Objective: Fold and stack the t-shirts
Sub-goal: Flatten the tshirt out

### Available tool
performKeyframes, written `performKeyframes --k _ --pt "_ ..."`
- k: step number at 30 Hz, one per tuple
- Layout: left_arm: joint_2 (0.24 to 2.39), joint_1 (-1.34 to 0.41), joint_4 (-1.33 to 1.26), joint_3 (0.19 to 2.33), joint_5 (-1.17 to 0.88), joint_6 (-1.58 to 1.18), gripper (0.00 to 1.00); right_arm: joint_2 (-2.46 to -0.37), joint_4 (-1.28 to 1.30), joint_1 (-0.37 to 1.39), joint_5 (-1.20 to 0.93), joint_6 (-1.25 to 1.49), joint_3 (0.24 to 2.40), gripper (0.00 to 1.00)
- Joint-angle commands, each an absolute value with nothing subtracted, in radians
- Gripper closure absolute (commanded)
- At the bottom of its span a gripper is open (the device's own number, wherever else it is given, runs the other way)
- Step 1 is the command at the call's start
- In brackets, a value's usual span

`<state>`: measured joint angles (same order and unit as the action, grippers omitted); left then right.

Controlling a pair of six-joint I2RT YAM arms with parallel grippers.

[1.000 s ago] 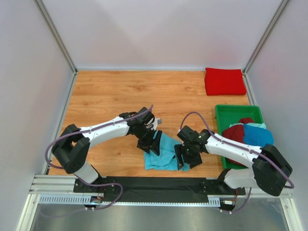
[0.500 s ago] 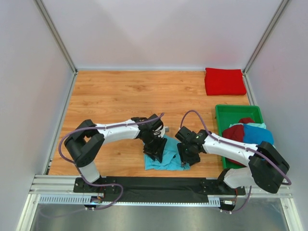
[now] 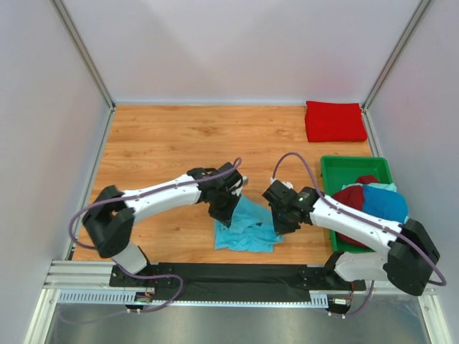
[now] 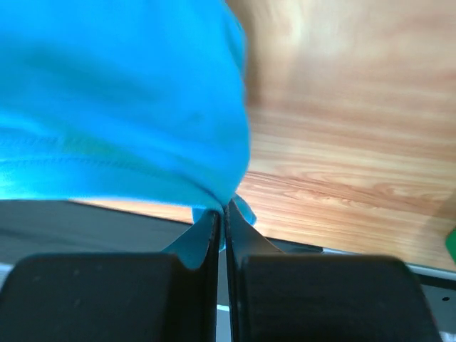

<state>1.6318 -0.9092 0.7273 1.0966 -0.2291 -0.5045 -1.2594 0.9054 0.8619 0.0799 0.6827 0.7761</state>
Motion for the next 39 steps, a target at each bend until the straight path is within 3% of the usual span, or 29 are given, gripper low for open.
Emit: performKeyframes --k 1,7,11,16,19,25,30,34,36,39 --pt "1.405 -0.911 0.906 1.290 -0.026 -0.428 1.00 -1.140 1.006 0.867 0.198 0.657 0.992 1.00" --pt "1.233 -0.910 1.106 1.653 0.240 -0.362 1.00 -1.152 1.069 0.879 0.144 0.556 1.412 1.00" --pt "1.145 -0.910 1.140 1.851 0.406 -0.324 1.00 -1.232 1.057 1.006 0.063 0.483 1.662 1.00" --pt "0.988 -0.910 1.106 1.934 0.511 -0.279 1.00 -1.347 1.097 1.164 0.043 0.402 1.981 1.00" --pt "0.917 -0.910 1.081 1.971 0.520 -0.221 1.00 -1.388 1.077 1.207 -0.026 0.382 2.054 1.00" --pt "0.914 -0.910 1.121 2.071 0.569 -0.172 1.00 -1.371 0.976 1.215 -0.205 0.384 2.002 1.00" --pt "1.023 -0.910 1.075 2.037 0.581 -0.149 1.00 -1.296 1.006 1.204 0.070 0.411 1.872 1.00" --pt "1.230 -0.890 1.078 1.994 0.492 -0.156 1.00 -1.255 1.219 1.058 0.366 0.587 1.732 1.00" --pt "1.395 -0.812 1.083 1.976 0.379 -0.244 1.00 -1.233 1.316 0.965 0.402 0.644 1.578 1.00" --pt "1.661 -0.756 1.110 2.029 0.284 -0.310 1.00 -1.149 1.255 0.712 0.358 0.626 1.357 1.00"
